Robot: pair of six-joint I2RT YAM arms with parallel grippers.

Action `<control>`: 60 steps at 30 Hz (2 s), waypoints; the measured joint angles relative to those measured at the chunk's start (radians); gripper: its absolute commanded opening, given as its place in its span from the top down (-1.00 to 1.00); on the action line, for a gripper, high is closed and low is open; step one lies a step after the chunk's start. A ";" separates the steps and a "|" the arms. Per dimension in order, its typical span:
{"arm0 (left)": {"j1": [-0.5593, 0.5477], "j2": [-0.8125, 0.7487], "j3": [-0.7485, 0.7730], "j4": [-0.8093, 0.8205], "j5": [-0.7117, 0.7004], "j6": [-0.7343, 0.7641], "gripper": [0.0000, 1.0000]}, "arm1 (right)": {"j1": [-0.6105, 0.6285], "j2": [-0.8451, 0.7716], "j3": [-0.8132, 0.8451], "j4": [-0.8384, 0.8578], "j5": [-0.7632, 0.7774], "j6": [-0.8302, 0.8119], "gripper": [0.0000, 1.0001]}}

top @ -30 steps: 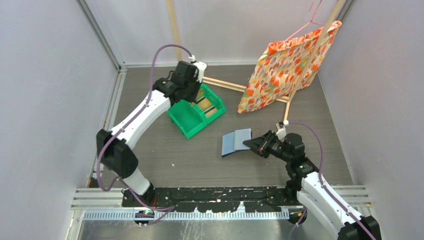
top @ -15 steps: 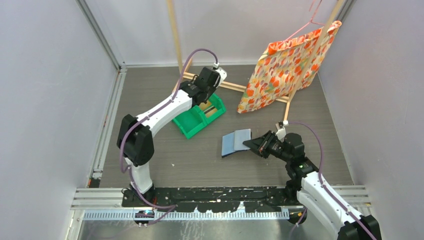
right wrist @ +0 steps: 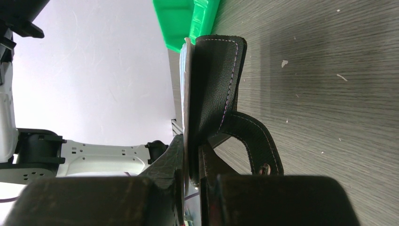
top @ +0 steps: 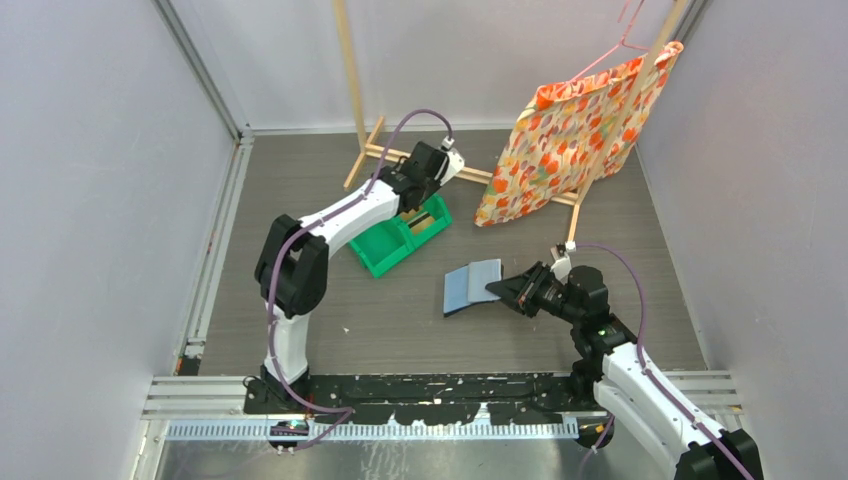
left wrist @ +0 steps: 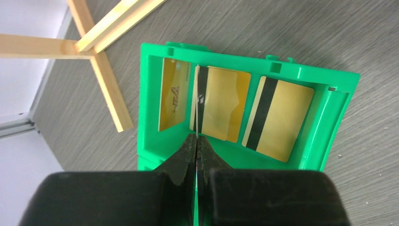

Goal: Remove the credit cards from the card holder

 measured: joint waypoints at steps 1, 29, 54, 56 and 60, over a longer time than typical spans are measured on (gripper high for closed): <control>0.004 0.005 0.000 -0.001 0.016 0.000 0.99 | 0.000 0.000 0.000 -0.002 0.000 -0.002 0.98; 0.149 0.175 0.230 -0.227 0.315 0.050 0.99 | 0.000 0.048 0.010 -0.033 0.000 -0.024 0.98; 0.150 0.177 0.240 -0.228 0.193 0.016 0.77 | 0.000 0.098 0.020 0.004 -0.004 -0.024 0.98; 0.150 0.177 0.240 -0.228 0.194 0.013 0.77 | 0.000 0.098 0.020 0.004 -0.004 -0.024 0.98; 0.150 0.171 0.240 -0.235 0.206 -0.010 0.77 | 0.000 0.098 0.020 0.005 -0.004 -0.024 0.98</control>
